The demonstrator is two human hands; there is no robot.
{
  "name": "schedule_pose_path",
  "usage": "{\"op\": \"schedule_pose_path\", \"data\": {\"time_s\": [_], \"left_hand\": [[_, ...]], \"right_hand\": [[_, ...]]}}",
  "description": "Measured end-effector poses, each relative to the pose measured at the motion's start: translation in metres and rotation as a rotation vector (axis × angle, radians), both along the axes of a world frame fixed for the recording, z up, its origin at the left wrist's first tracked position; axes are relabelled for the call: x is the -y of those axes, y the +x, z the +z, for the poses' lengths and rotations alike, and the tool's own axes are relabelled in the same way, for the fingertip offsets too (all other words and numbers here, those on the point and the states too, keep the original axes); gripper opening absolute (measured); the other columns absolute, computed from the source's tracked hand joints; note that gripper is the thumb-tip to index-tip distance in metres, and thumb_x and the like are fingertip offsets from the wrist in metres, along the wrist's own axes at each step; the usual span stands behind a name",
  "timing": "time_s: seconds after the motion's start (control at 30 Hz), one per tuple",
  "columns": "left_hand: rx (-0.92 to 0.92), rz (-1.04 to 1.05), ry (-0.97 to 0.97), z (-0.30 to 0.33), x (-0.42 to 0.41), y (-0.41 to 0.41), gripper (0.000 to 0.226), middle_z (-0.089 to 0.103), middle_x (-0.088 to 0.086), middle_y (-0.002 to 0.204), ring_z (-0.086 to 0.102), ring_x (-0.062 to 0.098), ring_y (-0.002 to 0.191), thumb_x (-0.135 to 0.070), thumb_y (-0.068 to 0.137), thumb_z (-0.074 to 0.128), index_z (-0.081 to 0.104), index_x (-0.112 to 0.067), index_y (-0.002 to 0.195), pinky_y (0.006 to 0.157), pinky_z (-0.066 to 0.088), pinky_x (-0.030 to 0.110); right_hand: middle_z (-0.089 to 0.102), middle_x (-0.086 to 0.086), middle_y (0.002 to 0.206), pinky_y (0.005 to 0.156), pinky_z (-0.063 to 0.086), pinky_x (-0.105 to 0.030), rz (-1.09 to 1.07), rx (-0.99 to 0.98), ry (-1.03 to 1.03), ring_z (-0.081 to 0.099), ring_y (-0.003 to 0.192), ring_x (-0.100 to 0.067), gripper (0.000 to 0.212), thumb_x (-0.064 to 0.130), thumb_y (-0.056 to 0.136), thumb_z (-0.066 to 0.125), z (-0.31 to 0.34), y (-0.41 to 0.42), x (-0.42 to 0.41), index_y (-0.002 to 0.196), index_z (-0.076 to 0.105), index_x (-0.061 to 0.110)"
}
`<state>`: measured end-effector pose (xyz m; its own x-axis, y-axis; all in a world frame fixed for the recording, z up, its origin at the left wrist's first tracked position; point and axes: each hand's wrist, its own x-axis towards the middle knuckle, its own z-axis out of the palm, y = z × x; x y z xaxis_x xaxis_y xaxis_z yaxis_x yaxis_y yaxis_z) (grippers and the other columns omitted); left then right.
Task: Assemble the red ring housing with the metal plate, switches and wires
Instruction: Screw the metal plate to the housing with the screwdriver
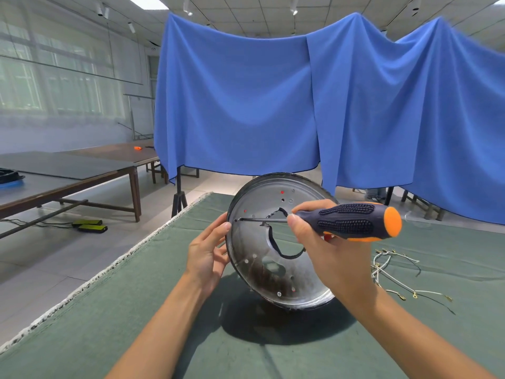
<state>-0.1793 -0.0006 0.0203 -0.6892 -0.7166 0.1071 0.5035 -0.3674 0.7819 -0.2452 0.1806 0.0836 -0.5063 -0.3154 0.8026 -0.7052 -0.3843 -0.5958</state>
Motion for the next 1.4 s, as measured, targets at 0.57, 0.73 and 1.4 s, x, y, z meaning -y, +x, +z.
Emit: {"op": "schedule_pose_path", "data": {"time_s": [0.57,0.73,1.4], "left_hand": [[-0.038,-0.03,-0.009,0.002,-0.001,0.001,0.046,0.074,0.01,0.092,0.07,0.018,0.078,-0.014,0.066,0.07,0.064,-0.011,0.112,0.098,0.043,0.051],[-0.039,-0.021,-0.036,0.003,-0.002,0.002,0.042,0.074,0.01,0.096,0.071,0.02,0.083,-0.015,0.066,0.071,0.066,-0.014,0.107,0.09,0.049,0.048],[0.16,-0.142,-0.055,0.014,-0.027,0.004,0.051,0.068,0.018,0.099,0.064,0.028,0.078,-0.021,0.066,0.07,0.066,-0.011,0.116,0.081,0.051,0.048]], "right_hand": [[0.065,0.011,0.066,0.062,0.047,-0.017,-0.017,-0.022,0.02,0.063,0.061,-0.009,0.003,0.017,0.077,0.069,0.003,0.002,0.0,0.075,0.068,0.019],[0.063,0.013,0.06,0.058,0.047,-0.018,-0.067,-0.012,0.027,0.061,0.055,-0.008,0.005,0.022,0.075,0.07,0.011,0.003,0.005,0.073,0.067,0.018],[0.048,0.003,0.05,0.046,0.024,-0.021,-0.735,-0.387,0.383,0.045,0.051,-0.018,0.048,0.056,0.075,0.061,0.089,0.017,0.035,0.054,0.046,0.016]]}}
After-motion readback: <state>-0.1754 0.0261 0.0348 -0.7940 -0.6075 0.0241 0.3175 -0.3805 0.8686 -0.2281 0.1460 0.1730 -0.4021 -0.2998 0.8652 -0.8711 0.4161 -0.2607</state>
